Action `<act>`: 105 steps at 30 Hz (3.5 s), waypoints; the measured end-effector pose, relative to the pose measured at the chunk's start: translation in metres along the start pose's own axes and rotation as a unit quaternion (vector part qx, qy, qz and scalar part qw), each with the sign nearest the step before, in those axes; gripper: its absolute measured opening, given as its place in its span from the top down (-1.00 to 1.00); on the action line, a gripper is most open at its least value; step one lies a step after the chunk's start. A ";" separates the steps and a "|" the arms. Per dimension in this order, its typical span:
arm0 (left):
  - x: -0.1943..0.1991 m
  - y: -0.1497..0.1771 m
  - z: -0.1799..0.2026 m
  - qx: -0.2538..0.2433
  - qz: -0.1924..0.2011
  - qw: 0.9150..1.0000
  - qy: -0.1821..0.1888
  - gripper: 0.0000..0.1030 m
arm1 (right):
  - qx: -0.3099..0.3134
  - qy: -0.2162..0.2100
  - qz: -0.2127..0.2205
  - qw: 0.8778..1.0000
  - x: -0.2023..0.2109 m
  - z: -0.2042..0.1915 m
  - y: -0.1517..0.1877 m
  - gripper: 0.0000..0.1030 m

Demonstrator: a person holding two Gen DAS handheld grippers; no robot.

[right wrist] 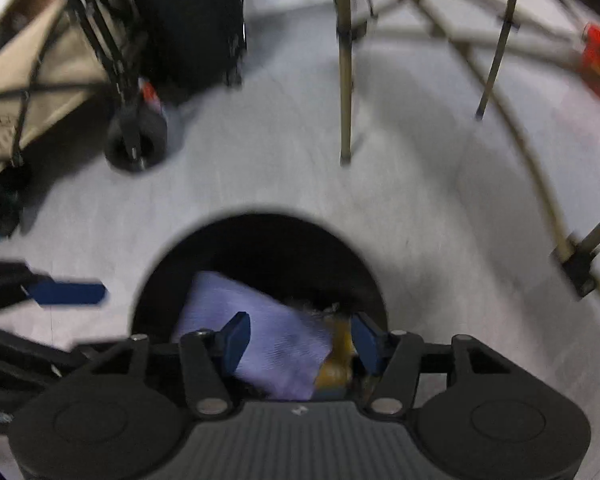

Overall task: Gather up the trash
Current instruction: 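Carry the purple cloth over the black bin and open both grippers, then move both grippers back toward the lilac wristband on the table, then grasp the lilac fluffy wristband with both grippers, then carry the lilac wristband over the black bin and open both grippers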

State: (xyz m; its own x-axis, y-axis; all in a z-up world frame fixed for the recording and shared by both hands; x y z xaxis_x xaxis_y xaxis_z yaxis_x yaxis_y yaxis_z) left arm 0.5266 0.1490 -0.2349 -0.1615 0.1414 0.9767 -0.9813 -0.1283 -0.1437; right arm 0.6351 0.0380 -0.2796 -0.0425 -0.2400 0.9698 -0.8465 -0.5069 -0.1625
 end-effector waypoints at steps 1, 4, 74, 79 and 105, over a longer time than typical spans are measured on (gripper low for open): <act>-0.003 0.000 -0.002 0.008 -0.005 1.000 -0.004 -0.44 | -0.001 -0.003 -0.007 1.000 -0.007 0.002 0.002 -0.06; -0.010 0.000 -0.012 0.026 -0.016 0.999 -0.025 -0.54 | 0.003 0.001 -0.026 1.000 -0.018 0.003 0.001 -0.06; 0.104 -0.230 0.431 -0.132 0.152 0.960 0.196 0.59 | -0.258 -0.026 0.324 0.910 0.312 0.407 0.025 0.75; 0.174 -0.185 0.336 -0.127 0.196 0.962 0.142 0.59 | -0.188 -0.080 0.339 0.918 0.341 0.308 0.002 0.75; 0.049 -0.016 0.018 0.048 0.034 0.994 0.089 0.58 | -0.051 -0.095 0.112 0.988 0.108 -0.018 -0.019 0.74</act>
State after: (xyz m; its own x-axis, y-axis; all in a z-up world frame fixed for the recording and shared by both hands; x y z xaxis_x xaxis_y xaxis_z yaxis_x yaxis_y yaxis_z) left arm 0.5362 0.1399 -0.1814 -0.2523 0.2994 0.9202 -0.9542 -0.2350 -0.1852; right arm 0.6369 0.0371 -0.1688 -0.1436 -0.4924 0.8584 -0.8763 -0.3398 -0.3416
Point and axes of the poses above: each gripper's, at about its wrist camera, not at the fingertips, and x roughly against the way its jaws point, z to its right, y to its underside, the point moved 5 cm from there along -x, roughly the way its jaws point, and after that the axes turned 13 degrees about -z, right-handed, at the moved point
